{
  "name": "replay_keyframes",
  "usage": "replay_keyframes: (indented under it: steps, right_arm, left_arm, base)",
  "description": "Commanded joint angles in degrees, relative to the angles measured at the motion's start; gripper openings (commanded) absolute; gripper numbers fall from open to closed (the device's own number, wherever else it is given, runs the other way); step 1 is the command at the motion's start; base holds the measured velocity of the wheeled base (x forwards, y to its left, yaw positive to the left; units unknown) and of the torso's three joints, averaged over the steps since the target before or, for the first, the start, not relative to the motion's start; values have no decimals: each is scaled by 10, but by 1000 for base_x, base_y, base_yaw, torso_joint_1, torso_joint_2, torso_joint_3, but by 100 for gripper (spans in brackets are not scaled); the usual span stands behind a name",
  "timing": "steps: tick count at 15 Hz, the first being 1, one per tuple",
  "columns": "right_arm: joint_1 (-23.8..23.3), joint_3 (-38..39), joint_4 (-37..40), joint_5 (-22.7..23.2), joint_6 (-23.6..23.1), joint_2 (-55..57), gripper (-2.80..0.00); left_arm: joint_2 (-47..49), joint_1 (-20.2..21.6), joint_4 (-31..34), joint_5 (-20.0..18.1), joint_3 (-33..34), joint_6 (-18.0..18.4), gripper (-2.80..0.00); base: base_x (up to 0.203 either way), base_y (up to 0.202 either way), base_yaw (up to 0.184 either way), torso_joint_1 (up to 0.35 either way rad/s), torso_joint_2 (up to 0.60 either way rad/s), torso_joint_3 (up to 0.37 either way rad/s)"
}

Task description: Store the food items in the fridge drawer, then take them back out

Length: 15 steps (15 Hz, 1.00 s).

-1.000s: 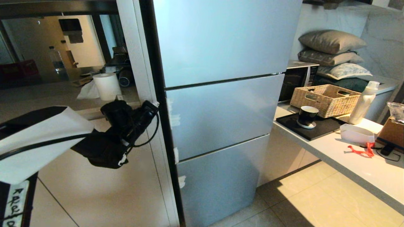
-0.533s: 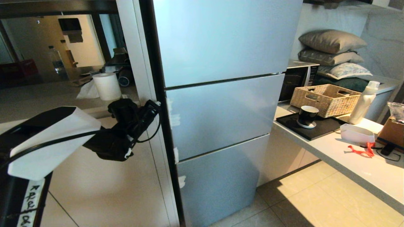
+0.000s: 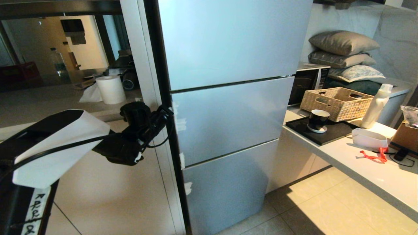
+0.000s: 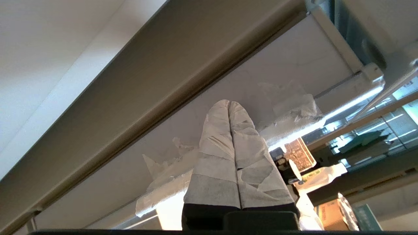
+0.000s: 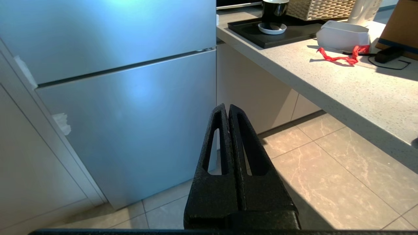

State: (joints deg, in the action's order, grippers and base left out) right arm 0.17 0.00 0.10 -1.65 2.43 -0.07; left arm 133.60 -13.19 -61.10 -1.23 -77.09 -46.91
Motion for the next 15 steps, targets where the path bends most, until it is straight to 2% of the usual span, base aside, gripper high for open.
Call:
replay_keyframes:
  steps: [1,15]
  right_arm:
    - [0,0,0,0,0,1,-280]
    - [0,0,0,0,0,1,-280]
  left_arm:
    - [-2,-10,-2,0,-2,1,-280]
    - [-18,-33,1,-12,29,8,-280]
  base:
    - [0,0,0,0,0,0]
    - [0,0,0,0,0,0]
